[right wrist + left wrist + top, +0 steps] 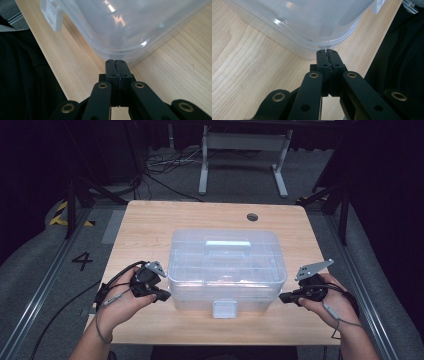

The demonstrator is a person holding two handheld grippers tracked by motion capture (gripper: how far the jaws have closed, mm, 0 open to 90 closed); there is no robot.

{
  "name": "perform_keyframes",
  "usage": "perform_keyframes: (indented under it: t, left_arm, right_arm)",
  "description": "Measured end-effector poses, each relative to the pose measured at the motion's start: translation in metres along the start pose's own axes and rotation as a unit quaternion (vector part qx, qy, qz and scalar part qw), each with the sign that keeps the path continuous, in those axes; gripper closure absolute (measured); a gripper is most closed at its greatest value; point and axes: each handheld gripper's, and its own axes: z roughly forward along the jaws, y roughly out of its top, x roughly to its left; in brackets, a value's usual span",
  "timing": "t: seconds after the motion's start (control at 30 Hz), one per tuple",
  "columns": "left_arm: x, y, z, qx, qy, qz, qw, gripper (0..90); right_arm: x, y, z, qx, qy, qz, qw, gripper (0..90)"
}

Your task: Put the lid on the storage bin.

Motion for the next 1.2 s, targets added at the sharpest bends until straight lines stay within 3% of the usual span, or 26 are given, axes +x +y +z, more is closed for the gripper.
perform_keyframes:
  t: [0.3, 0.5, 0.6, 0.73, 0.9, 1.1, 1.2]
  left_arm:
    - [0.002, -0.002, -0.002, 0.005, 0.003, -0.008, 0.9999, 87.1]
    - [0.002, -0.004, -0.010, -0.011, 0.010, -0.012, 0.9998, 84.8]
    - [0.003, -0.007, -0.017, -0.036, 0.018, -0.016, 0.9991, 82.6]
    - [0.006, -0.010, -0.027, -0.076, 0.027, -0.025, 0.9964, 81.4]
    - [0.012, -0.015, -0.038, -0.126, 0.044, -0.049, 0.9899, 80.9]
    - [0.024, -0.026, -0.048, -0.180, 0.079, -0.085, 0.9768, 77.9]
    - [0.031, -0.032, -0.049, -0.188, 0.092, -0.096, 0.9731, 76.0]
  right_arm:
    - [-0.002, -0.002, -0.002, -0.002, 0.005, 0.008, 0.9999, 89.7]
    - [-0.002, -0.002, -0.008, -0.016, 0.005, 0.008, 0.9998, 89.0]
    - [-0.002, -0.002, -0.013, -0.023, 0.005, 0.008, 0.9997, 88.9]
    - [-0.003, -0.002, -0.023, -0.044, 0.002, 0.009, 0.9990, 88.4]
    - [-0.007, -0.005, -0.035, -0.088, -0.019, 0.017, 0.9958, 86.1]
    - [-0.019, -0.008, -0.043, -0.144, -0.046, 0.043, 0.9875, 80.4]
    - [-0.026, -0.009, -0.043, -0.162, -0.057, 0.050, 0.9839, 77.2]
